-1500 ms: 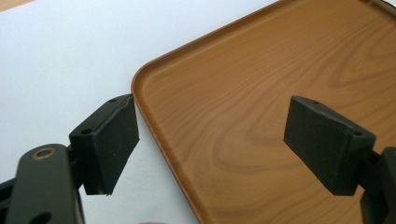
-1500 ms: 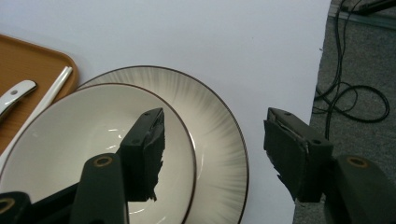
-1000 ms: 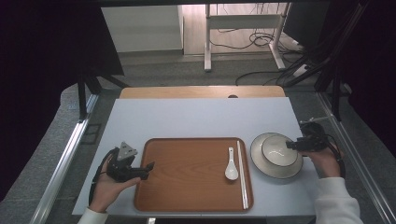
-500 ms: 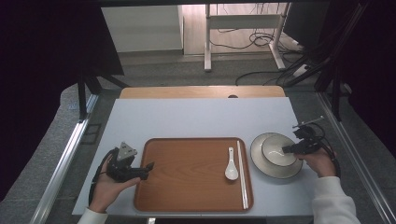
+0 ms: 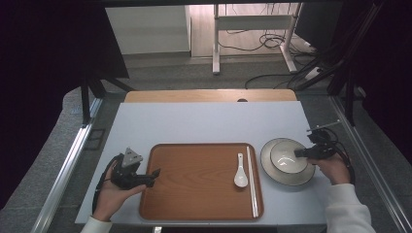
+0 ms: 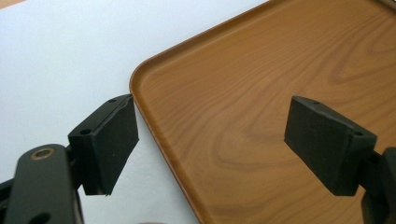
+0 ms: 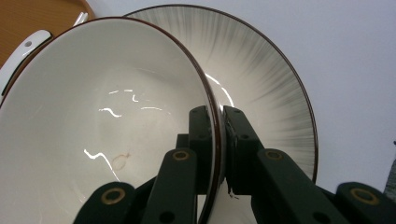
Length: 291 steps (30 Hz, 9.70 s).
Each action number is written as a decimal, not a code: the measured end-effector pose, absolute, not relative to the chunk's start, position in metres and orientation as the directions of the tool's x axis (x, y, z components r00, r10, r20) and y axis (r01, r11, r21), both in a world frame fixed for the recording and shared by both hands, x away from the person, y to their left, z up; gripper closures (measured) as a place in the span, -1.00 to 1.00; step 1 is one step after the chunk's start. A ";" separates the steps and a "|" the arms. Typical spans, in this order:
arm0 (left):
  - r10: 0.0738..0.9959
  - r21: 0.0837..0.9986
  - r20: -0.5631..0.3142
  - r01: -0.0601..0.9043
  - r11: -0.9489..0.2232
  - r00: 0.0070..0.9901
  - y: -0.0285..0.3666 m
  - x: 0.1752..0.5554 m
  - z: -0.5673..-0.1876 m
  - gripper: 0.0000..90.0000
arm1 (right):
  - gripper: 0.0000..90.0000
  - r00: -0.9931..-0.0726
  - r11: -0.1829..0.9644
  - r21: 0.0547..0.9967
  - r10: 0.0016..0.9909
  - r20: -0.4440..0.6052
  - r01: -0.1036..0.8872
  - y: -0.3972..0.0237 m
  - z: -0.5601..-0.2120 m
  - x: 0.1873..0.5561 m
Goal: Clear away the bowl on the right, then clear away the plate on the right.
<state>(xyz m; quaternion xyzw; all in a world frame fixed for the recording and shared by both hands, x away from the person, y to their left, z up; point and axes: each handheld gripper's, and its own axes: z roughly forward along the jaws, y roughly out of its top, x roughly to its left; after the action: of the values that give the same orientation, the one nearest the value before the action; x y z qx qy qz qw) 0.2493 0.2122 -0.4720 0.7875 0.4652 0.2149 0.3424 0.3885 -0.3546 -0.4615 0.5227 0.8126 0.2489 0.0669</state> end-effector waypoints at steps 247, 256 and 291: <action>0.880 0.731 0.040 0.586 -0.349 0.474 0.213 0.252 -0.475 -0.64 | -0.17 -0.569 0.354 0.706 0.818 0.084 0.614 -0.331 -0.421 0.346; 0.880 0.730 0.042 0.587 -0.351 0.473 0.212 0.253 -0.475 -0.64 | -0.18 -0.537 0.337 0.686 0.838 0.093 0.645 -0.347 -0.424 0.350; 0.881 0.730 0.040 0.589 -0.347 0.471 0.213 0.253 -0.476 -0.64 | -0.05 -0.386 0.236 0.531 0.902 0.192 0.814 -0.394 -0.475 0.374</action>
<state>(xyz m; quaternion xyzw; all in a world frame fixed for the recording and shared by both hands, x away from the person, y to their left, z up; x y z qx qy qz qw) 0.2526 0.2130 -0.4764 0.7907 0.4648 0.2204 0.3320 0.3736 -0.3945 -0.4754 0.5484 0.7822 0.2854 0.0775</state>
